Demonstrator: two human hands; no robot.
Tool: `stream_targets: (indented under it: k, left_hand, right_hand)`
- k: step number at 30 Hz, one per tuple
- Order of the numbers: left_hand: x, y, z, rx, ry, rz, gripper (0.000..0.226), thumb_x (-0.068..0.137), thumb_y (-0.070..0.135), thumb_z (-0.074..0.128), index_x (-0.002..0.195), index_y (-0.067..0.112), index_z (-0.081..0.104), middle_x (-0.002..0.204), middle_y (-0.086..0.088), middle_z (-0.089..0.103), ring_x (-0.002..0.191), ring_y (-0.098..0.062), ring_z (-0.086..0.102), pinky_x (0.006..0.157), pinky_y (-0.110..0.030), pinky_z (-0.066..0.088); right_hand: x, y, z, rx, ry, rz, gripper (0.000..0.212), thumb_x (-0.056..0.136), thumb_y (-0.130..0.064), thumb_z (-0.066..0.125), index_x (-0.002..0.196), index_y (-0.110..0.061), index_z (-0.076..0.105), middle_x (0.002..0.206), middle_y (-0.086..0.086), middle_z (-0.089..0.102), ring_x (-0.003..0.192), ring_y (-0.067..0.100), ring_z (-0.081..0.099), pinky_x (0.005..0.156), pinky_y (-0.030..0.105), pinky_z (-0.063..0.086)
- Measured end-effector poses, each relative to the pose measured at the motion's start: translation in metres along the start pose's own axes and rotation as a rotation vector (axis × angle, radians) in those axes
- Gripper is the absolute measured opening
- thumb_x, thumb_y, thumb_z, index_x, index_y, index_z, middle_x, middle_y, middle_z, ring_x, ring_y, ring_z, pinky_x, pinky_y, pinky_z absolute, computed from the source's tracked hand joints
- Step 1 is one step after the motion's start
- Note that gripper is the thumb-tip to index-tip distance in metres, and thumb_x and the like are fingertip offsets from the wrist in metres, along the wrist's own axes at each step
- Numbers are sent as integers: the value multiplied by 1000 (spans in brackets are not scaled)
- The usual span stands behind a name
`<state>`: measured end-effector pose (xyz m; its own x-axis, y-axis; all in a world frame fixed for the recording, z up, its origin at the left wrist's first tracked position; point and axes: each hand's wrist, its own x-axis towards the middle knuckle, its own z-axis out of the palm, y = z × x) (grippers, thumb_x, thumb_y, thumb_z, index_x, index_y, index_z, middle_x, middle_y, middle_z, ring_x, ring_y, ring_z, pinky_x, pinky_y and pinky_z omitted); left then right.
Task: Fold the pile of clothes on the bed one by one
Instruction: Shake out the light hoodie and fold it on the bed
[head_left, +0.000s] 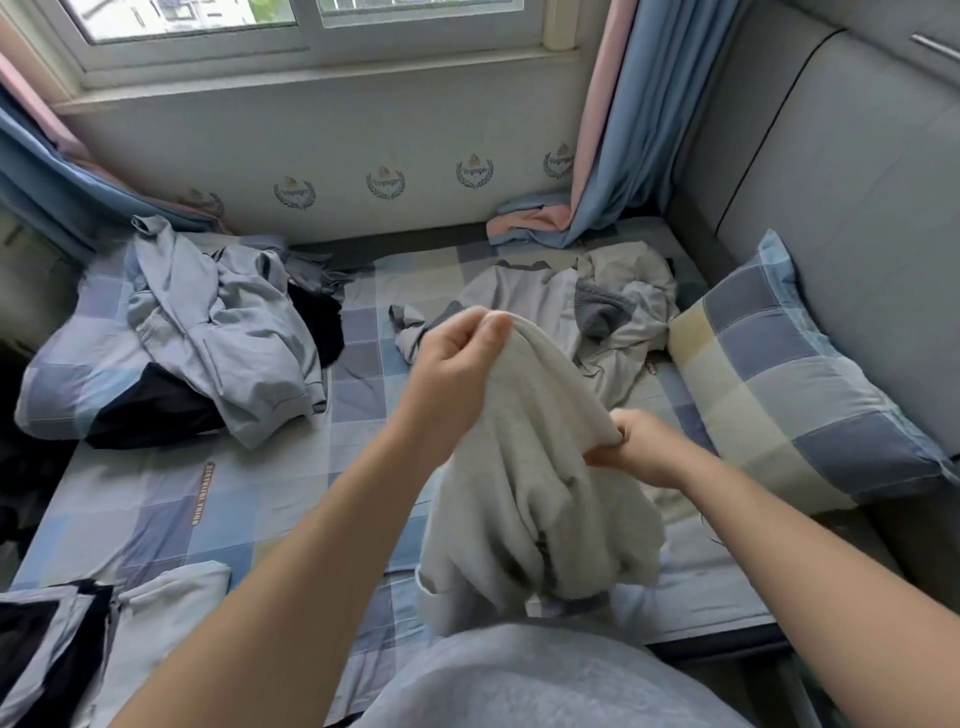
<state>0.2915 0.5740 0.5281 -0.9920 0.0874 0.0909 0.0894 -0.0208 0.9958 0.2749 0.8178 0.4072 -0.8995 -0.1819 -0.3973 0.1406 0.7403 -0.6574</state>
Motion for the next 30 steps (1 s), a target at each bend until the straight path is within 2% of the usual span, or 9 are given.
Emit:
stream_targets:
  k: [3,5,9,11,13,16,19,27,30]
  left_hand:
    - [6,4,-23,-57,89,0,31,94,29,56,83,0,59,77,-9,43,73,-23,36,64,-37,32]
    - [10,2,-39,-10,160,13,26,96,29,56,79,10,61,76,-9,43,72,-21,38,64,-33,34]
    - [21,-21,-76,405,259,10,6,98,20,65,101,25,63,101,-3,61,82,-3,54,75,-23,47]
    - [21,-30,-84,674,85,7,44,87,27,78,125,34,57,129,0,56,113,-8,52,102,-28,43]
    - [11,-38,-68,732,-246,-78,67,78,37,84,137,34,53,137,7,51,124,-11,49,110,-32,40]
    - [-11,-54,-25,583,-569,-286,40,82,33,82,119,32,64,105,19,65,93,-1,60,88,-28,50]
    - [-19,-68,-16,411,-482,-260,11,91,19,73,84,19,65,73,13,54,68,-6,47,69,-29,40]
    - [-7,-31,-35,95,-111,-193,33,91,34,67,103,3,68,91,-10,64,84,-22,58,77,-40,45]
    - [-4,-19,-43,-94,-59,-236,33,91,35,71,105,5,70,96,-9,70,90,-22,66,83,-38,52]
  right_hand:
    - [-1,27,18,-19,-144,102,13,85,-34,78,85,-23,71,94,1,73,91,18,66,76,33,49]
    - [-1,33,24,56,-194,123,29,87,-34,76,93,-7,73,93,4,73,87,17,64,72,33,45]
    - [-5,1,16,363,-56,-19,52,86,-37,77,95,13,66,84,6,64,83,16,58,72,35,45]
    - [-12,-28,5,424,-16,-164,51,77,-40,79,89,8,66,78,1,63,77,13,56,68,33,44]
    - [-20,-63,-3,353,-45,-287,32,81,-28,78,77,-2,60,65,-7,54,62,8,48,57,28,37]
    - [-25,-104,-6,291,-36,-426,30,87,-15,77,71,-16,51,61,-9,45,53,3,38,51,20,31]
    - [-25,-111,-10,344,12,-421,30,85,-18,79,76,-10,52,64,-5,46,56,4,39,52,18,32]
    - [-30,-21,-7,159,-376,-50,56,65,-39,85,116,-26,67,112,-4,73,107,11,68,92,35,57]
    - [-34,9,27,217,-382,58,35,82,-24,80,115,-25,69,113,-5,73,107,8,68,97,37,55]
